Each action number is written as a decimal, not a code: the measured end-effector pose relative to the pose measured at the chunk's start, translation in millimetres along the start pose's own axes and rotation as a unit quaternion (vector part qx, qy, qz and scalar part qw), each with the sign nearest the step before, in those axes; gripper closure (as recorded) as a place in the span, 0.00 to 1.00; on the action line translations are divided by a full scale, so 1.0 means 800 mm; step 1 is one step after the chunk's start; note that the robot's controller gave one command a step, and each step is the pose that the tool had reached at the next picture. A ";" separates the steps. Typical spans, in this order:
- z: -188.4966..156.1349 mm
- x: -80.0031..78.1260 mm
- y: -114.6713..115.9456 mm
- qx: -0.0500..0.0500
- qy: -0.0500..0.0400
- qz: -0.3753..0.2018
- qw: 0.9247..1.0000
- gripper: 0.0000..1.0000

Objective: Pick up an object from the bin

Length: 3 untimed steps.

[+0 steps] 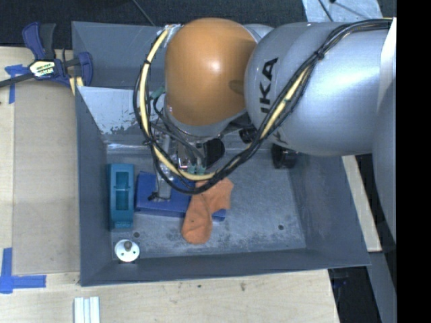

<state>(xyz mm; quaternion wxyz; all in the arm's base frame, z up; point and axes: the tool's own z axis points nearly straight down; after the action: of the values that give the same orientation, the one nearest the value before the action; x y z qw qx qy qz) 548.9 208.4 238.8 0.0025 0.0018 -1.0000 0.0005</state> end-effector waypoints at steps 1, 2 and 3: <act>-0.006 -0.002 -0.002 -0.001 -0.004 0.002 1.000 0.00; 0.060 0.012 -0.056 -0.002 -0.006 0.022 1.000 0.00; 0.097 -0.005 -0.075 0.001 -0.002 0.023 1.000 0.00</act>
Offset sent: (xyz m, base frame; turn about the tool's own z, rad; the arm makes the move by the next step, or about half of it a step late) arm -0.0175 -0.0730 -0.0809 0.0737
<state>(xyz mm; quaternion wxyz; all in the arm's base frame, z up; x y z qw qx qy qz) 552.4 148.3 161.6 0.0003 -0.0214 -0.9998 0.0017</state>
